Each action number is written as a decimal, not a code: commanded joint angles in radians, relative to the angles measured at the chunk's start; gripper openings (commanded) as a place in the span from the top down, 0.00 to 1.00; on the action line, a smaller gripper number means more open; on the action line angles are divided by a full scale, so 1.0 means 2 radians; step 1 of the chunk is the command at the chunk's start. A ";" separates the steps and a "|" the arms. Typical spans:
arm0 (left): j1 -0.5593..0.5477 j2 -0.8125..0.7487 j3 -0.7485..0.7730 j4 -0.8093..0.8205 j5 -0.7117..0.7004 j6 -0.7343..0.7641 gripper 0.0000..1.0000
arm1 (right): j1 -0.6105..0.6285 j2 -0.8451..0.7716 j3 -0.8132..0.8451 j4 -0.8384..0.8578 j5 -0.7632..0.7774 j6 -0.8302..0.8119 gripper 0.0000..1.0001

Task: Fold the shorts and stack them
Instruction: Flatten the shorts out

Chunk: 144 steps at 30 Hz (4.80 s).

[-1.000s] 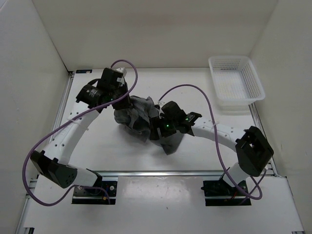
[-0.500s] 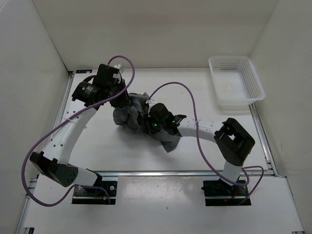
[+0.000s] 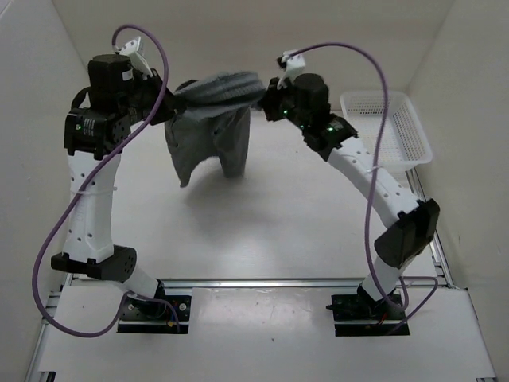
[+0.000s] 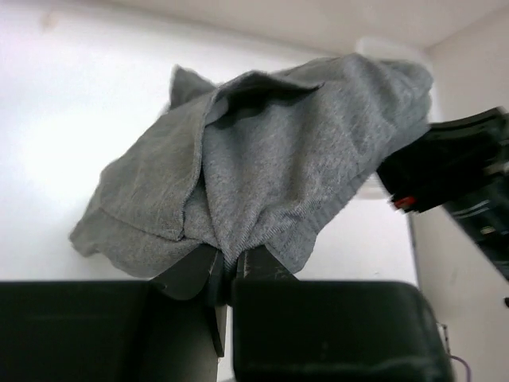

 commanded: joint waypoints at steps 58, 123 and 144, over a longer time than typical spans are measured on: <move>0.139 0.269 -0.234 0.170 0.060 -0.032 0.89 | 0.126 0.032 -0.204 -0.245 0.235 0.106 1.00; 0.136 0.000 -0.664 0.259 0.061 -0.110 0.90 | -0.141 -0.208 -0.654 0.136 -0.143 0.644 0.92; 0.135 -0.135 -0.539 0.124 0.057 -0.078 0.90 | -0.181 -0.282 -0.403 -0.205 -0.013 0.249 1.00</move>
